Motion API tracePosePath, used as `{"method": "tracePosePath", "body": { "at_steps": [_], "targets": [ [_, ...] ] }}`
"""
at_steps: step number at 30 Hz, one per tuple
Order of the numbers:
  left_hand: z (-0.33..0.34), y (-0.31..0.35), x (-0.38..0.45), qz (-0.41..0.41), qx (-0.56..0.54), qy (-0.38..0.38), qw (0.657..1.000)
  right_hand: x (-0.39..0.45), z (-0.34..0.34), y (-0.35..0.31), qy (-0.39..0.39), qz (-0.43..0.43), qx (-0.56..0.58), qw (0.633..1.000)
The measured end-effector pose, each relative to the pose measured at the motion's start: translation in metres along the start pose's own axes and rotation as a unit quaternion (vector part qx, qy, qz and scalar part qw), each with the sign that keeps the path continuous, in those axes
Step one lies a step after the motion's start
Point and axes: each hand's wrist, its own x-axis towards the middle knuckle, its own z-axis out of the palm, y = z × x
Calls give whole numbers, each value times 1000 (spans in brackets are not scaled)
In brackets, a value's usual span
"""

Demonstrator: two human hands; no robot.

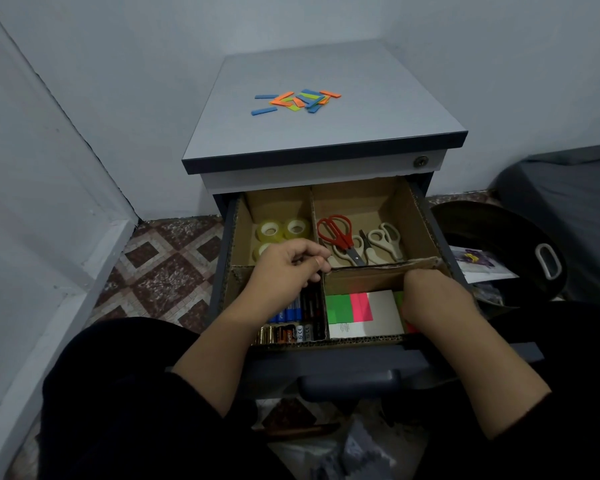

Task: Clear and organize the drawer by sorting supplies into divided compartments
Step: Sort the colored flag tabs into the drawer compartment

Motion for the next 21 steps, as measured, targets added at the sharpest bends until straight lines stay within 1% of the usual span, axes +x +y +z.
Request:
{"method": "tracePosePath", "body": {
  "at_steps": [4,8,10,14,18,21],
  "targets": [
    [0,1,0,0,0,-2,1000,2,-5,4,-18,14,15,1000],
    [0,1,-1,-2,1,-3,1000,10,-11,5,-30,4,112,993],
    [0,1,-1,-3,1,-2,1000,10,-12,4,-40,0,132,990],
    [0,1,-1,-2,4,-2,1000,9,-9,8,-11,-43,85,995],
    [0,2,-1,-1,6,-3,1000,8,-6,7,-57,-96,41,993],
    [0,1,-2,0,5,-4,1000,8,-4,5,-62,-107,24,992]
  ]
}}
